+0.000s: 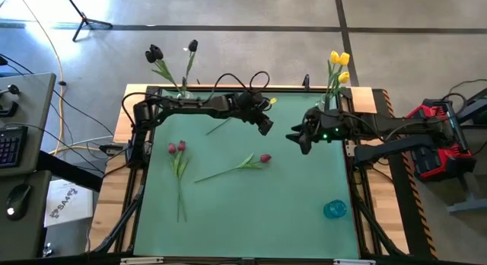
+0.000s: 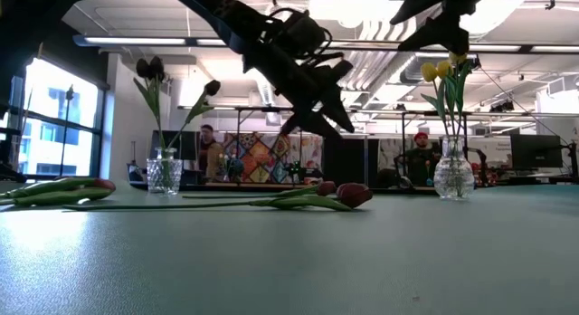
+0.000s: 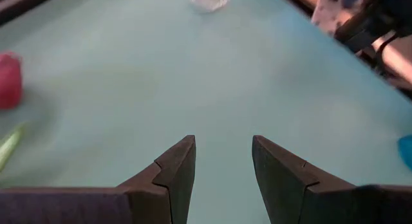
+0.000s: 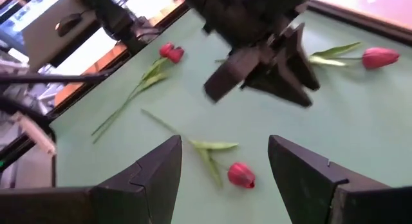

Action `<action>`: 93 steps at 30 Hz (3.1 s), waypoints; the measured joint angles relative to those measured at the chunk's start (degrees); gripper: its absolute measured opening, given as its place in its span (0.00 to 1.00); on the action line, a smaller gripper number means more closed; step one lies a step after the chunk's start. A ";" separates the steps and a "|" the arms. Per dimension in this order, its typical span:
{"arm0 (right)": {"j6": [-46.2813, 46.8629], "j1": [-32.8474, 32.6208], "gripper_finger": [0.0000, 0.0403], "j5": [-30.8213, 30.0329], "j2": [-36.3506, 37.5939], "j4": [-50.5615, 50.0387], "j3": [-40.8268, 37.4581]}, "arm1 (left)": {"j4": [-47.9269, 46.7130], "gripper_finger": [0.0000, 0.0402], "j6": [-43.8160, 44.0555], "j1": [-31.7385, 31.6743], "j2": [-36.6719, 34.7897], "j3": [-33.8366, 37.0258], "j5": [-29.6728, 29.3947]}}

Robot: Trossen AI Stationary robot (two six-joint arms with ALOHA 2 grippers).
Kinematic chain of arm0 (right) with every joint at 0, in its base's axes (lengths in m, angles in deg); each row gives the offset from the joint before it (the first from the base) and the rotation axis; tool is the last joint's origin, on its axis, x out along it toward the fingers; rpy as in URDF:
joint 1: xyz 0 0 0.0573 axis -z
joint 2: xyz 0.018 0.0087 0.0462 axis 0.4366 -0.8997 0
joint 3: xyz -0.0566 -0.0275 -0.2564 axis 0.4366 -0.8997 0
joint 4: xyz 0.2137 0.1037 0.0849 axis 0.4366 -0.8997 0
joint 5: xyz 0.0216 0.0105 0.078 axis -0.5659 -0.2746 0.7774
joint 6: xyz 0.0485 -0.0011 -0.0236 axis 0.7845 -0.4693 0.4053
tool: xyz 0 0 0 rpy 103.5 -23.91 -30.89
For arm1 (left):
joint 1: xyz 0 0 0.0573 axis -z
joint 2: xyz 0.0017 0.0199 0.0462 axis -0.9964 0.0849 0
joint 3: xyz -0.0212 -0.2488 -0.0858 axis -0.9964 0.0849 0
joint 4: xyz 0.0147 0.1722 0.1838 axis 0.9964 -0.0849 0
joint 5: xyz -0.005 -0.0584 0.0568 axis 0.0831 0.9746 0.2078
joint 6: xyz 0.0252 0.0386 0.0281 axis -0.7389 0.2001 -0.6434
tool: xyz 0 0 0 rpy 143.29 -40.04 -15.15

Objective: Sort flowers into vase by color
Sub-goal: Put the red flower into the blue vase

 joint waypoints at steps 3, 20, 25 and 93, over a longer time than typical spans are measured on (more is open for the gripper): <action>1.46 -2.29 0.55 -1.72 0.00 -1.74 0.00 | -2.53 0.35 -1.18 -0.62 -1.88 0.00 -0.18; 16.44 -6.20 0.55 -1.70 -0.04 21.39 -18.72 | -16.02 0.35 -8.81 -3.41 -7.15 -0.07 -1.64; 16.55 -6.20 0.55 -2.33 0.12 22.49 -19.07 | -16.12 0.35 -8.57 -3.38 -7.45 0.55 -1.41; 17.86 -3.34 0.55 -10.65 4.35 26.89 -19.05 | 9.01 0.35 -16.40 -10.11 -2.68 19.01 -9.10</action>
